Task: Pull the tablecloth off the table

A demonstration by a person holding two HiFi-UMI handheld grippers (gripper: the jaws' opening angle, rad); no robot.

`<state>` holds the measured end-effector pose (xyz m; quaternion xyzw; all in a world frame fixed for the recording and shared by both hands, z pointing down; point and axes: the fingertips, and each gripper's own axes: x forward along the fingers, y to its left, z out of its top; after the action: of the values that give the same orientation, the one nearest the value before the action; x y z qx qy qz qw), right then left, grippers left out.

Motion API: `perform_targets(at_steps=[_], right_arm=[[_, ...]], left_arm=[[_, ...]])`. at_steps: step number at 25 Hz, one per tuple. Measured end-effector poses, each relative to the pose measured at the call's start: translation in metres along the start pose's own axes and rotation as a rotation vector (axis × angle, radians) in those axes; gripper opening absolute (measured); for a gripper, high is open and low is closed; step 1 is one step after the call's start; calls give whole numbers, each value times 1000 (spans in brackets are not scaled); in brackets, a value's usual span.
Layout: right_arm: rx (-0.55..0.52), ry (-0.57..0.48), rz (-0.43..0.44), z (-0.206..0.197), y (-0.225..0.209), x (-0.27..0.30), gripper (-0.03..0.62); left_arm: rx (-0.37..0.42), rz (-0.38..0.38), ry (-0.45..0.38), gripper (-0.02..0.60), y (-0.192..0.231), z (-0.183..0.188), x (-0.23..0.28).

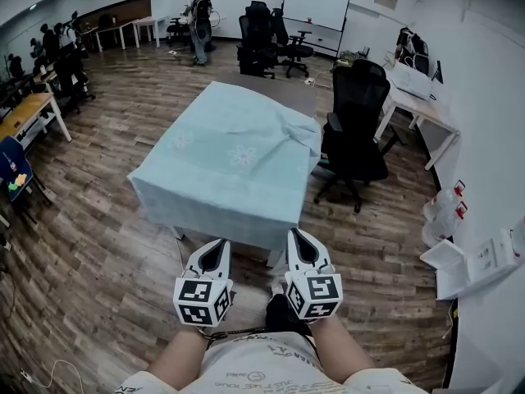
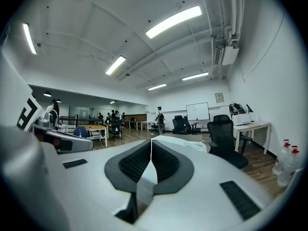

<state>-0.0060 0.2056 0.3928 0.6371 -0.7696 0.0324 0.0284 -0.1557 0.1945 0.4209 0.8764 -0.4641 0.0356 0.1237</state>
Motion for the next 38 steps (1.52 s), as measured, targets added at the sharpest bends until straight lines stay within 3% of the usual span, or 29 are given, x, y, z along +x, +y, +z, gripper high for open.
perform_targets(at_steps=[6, 16, 23, 29, 38], right_arm=[[-2, -11, 26, -10, -33, 48, 15], [-17, -10, 75, -3, -112, 163, 15], [-32, 29, 90, -3, -155, 237, 15], [-43, 53, 107, -8, -184, 272, 15], [-37, 96, 154, -17, -237, 337, 15]], left_arm=[[-3, 46, -13, 11, 17, -2, 46], [-9, 92, -39, 11, 38, 28, 173], [-17, 114, 13, 11, 55, 34, 251], [-42, 105, 53, 11, 51, 32, 302], [-61, 151, 111, 11, 67, 36, 380]])
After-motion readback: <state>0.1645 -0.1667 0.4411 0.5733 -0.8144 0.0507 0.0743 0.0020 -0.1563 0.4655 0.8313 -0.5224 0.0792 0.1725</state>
